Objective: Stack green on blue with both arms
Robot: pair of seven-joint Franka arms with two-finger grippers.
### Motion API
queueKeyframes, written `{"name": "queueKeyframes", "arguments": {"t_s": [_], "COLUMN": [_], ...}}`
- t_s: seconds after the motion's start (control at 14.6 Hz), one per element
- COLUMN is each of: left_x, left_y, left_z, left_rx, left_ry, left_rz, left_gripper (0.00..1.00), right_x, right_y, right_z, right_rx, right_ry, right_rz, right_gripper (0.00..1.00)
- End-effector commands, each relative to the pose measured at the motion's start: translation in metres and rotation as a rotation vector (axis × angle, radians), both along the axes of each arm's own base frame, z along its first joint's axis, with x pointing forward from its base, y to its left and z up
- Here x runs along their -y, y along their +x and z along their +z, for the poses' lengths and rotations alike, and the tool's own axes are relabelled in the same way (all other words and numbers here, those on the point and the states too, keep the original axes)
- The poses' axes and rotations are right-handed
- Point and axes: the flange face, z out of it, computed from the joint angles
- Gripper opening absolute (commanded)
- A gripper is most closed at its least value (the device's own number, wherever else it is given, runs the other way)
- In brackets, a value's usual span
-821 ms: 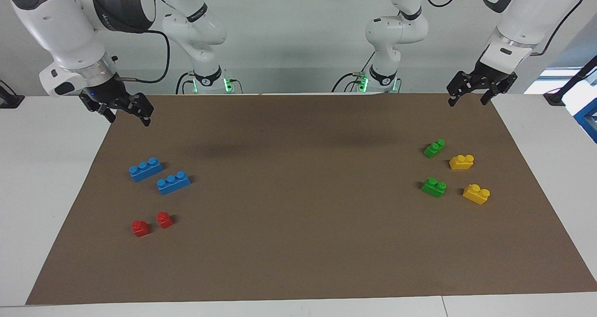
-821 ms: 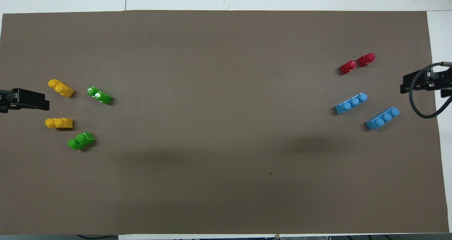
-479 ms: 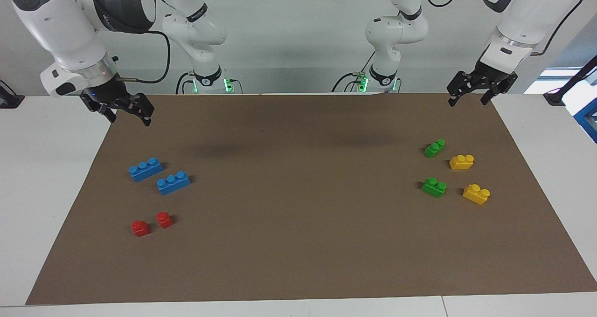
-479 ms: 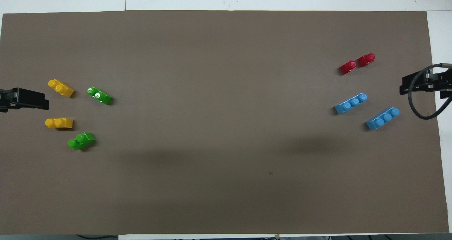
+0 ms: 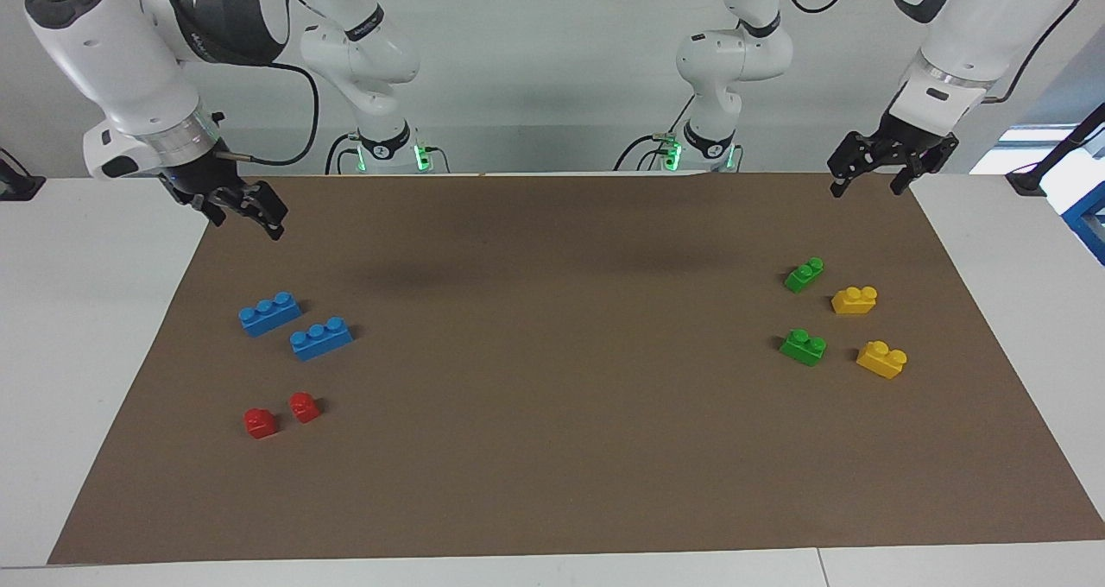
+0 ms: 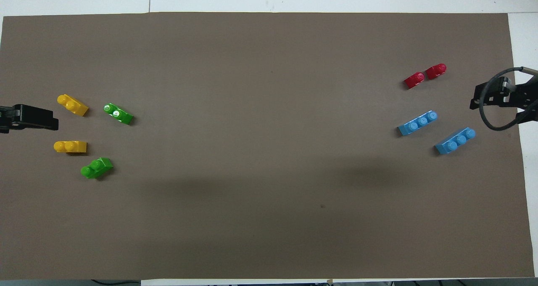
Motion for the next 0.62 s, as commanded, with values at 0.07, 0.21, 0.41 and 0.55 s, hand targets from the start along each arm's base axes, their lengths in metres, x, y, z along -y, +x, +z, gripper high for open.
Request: {"name": "queueKeyframes", "arguments": {"t_s": [0.07, 0.21, 0.41, 0.55], "left_x": [-0.004, -0.007, -0.016, -0.020], "left_y": [-0.003, -0.007, -0.015, -0.018], "left_z": [0.001, -0.004, -0.014, -0.022], "left_rx": [0.009, 0.001, -0.004, 0.010], "left_ry": [-0.001, -0.001, -0.001, -0.001], "left_rz": [-0.012, -0.008, 0.049, 0.131], "left_gripper": [1.00, 1.00, 1.00, 1.00], "right_x": [0.005, 0.013, 0.030, 0.040], "right_y": [0.009, 0.022, 0.034, 0.045], "right_z": [-0.030, -0.050, -0.071, -0.086], "right_rx": [-0.052, -0.096, -0.148, -0.182], "right_ry": [0.047, 0.099, 0.175, 0.231], "right_rz": [-0.255, -0.416, -0.594, -0.688], "right_gripper": [1.00, 1.00, 1.00, 1.00]}}
